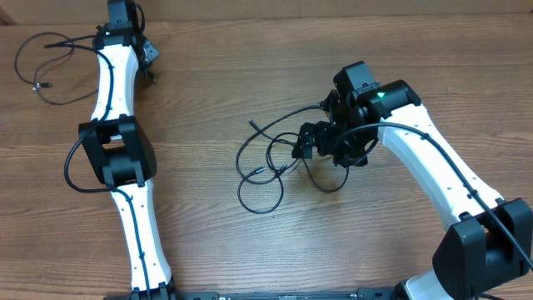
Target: Untangle cables
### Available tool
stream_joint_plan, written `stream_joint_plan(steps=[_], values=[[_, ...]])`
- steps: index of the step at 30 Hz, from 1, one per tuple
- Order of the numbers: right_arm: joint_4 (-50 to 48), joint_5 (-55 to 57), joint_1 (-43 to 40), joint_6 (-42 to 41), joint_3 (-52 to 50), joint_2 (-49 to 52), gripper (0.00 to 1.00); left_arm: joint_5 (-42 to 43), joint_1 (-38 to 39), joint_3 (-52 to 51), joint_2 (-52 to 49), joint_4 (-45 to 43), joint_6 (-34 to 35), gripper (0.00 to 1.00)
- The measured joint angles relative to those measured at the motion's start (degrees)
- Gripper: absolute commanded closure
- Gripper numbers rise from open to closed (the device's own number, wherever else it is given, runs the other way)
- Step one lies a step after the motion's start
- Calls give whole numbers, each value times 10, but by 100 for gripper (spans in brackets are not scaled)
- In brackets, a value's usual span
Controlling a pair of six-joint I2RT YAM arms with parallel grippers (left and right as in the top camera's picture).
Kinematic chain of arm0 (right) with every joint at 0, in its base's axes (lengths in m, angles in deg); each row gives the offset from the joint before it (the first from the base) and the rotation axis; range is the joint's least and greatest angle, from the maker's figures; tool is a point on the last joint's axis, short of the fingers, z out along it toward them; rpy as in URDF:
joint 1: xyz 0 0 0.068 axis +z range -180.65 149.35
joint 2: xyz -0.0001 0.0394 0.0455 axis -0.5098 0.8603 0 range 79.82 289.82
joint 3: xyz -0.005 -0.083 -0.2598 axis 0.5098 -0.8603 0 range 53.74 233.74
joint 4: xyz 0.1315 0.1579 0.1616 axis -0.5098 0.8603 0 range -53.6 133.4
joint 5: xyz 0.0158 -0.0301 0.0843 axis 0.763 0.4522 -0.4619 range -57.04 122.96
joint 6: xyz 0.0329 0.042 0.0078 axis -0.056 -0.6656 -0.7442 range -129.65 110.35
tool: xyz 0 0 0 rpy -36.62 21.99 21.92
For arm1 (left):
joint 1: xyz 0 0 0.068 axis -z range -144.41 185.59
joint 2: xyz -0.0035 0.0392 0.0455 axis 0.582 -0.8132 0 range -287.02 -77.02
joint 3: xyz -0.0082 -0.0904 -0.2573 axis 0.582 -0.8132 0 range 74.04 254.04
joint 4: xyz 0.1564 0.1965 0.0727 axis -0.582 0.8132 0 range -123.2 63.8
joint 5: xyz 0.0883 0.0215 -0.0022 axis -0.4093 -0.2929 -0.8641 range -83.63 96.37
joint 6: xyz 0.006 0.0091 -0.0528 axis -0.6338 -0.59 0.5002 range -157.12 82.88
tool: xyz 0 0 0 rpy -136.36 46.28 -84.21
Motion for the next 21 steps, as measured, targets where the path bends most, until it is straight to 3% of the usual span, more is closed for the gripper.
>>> stream_joint_plan(steps=[9, 10, 11, 13, 14, 15, 21], values=[[0, 0, 0, 0, 0, 0, 0, 37, -53, 159, 0, -4, 0, 95], [0, 0, 0, 0, 0, 0, 0, 42, -63, 174, 0, -1, 0, 83], [0, 0, 0, 0, 0, 0, 0, 45, -74, 184, 2, 7, -3, 56], [1, 0, 0, 0, 0, 0, 0, 47, -89, 185, 2, 23, 0, 36], [0, 0, 0, 0, 0, 0, 0, 49, -97, 182, 2, 36, 1, 13], [0, 0, 0, 0, 0, 0, 0, 51, -104, 174, 2, 47, 1, 0], [0, 0, 0, 0, 0, 0, 0, 79, -115, 122, 2, 109, -18, 0]])
